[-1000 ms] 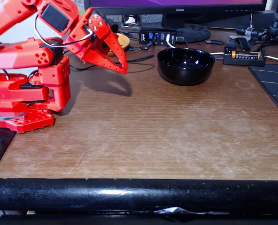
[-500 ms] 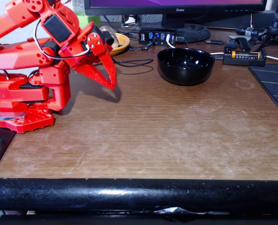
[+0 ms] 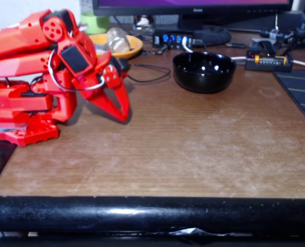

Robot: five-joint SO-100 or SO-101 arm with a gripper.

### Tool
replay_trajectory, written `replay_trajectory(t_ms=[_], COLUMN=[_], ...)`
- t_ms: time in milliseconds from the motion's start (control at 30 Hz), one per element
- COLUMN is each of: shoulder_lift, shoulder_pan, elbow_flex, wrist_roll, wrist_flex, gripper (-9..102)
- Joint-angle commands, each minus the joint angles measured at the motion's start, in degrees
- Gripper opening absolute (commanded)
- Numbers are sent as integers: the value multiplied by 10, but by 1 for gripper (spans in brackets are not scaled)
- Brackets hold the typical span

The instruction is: Ramasse la gomme et mets-la dans le bol.

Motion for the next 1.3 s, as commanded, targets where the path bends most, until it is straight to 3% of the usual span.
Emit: replay_trajectory(t_ms=[0, 1267], shoulder_lift=[-4, -4], shoulder_pan=[-6, -2], elbow_flex=[23, 26], wrist_roll=[4, 23], wrist_flex=[11, -3], gripper=[-6, -6])
